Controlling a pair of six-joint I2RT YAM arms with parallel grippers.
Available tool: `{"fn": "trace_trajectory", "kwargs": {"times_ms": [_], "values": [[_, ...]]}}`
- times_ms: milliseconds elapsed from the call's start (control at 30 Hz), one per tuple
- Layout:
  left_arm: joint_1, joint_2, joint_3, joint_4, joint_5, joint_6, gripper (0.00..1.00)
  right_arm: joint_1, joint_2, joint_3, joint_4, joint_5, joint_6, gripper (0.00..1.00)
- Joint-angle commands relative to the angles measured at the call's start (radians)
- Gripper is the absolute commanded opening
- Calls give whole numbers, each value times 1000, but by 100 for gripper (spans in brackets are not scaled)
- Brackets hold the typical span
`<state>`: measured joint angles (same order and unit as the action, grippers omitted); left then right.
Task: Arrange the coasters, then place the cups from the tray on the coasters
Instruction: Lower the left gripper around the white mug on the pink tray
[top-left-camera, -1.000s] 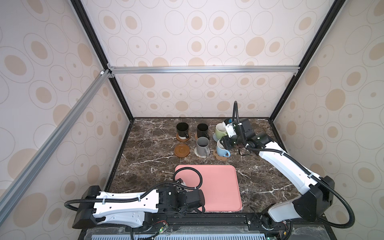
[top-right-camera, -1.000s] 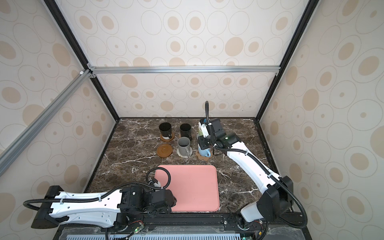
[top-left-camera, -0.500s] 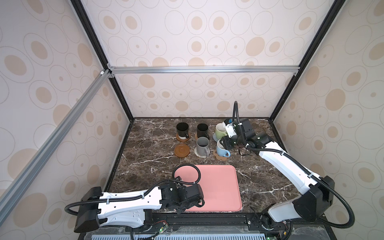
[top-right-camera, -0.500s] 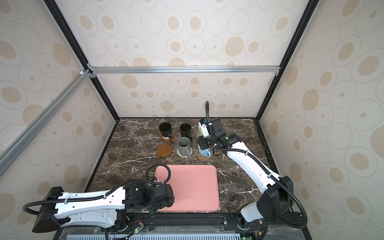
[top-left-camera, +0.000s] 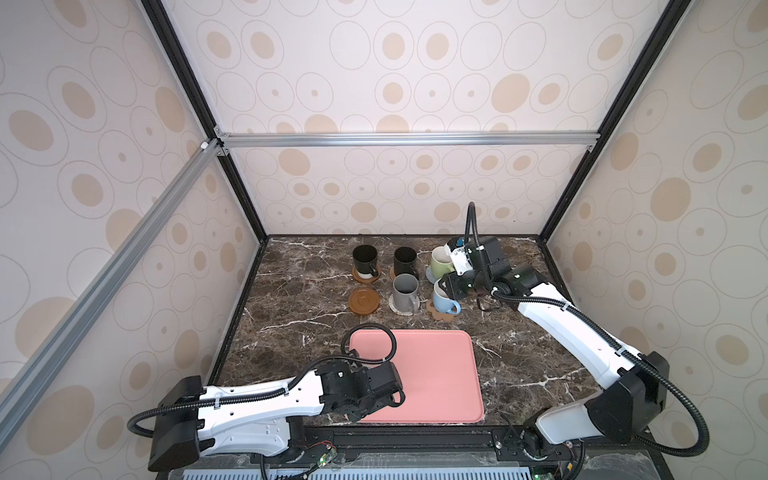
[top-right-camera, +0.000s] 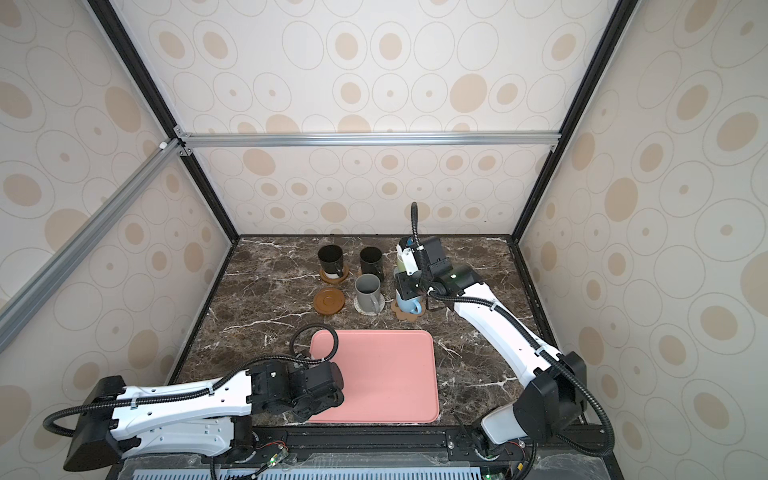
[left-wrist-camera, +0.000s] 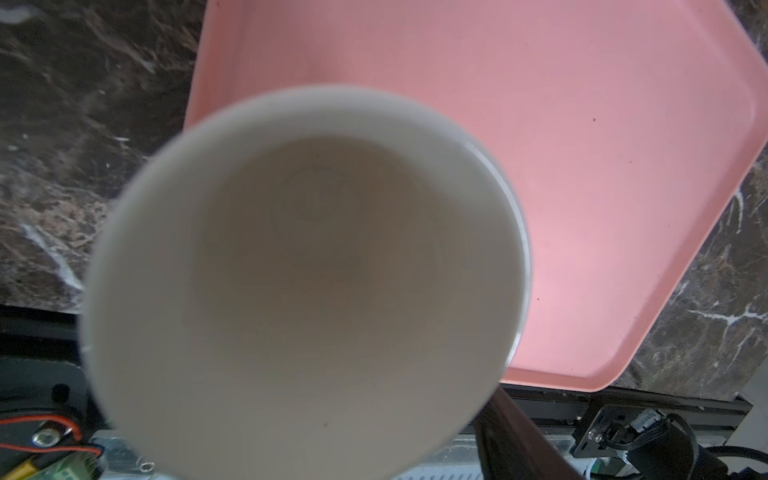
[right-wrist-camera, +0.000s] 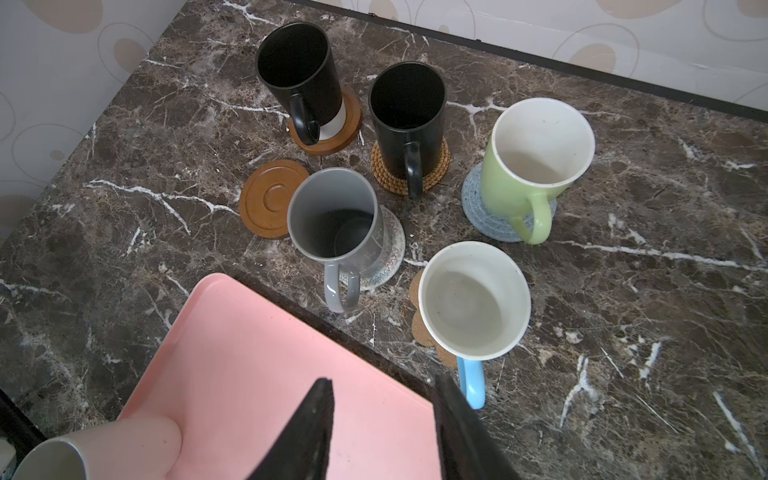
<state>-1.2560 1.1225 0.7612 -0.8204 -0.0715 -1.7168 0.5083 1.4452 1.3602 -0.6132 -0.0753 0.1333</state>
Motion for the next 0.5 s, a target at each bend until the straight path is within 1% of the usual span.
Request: {"fn": "trace_trajectory", "kwargs": {"times_ms": [0, 133, 467], "values": [[12, 6, -10, -6, -13, 34, 64, -8, 4, -8, -12, -4, -1, 43], [18, 14, -15, -8, -14, 51, 61, -9, 1, -4, -15, -1, 0, 43], [28, 23, -31, 4, -24, 83, 49, -9, -6, -7, -19, -6, 11, 43]]}}
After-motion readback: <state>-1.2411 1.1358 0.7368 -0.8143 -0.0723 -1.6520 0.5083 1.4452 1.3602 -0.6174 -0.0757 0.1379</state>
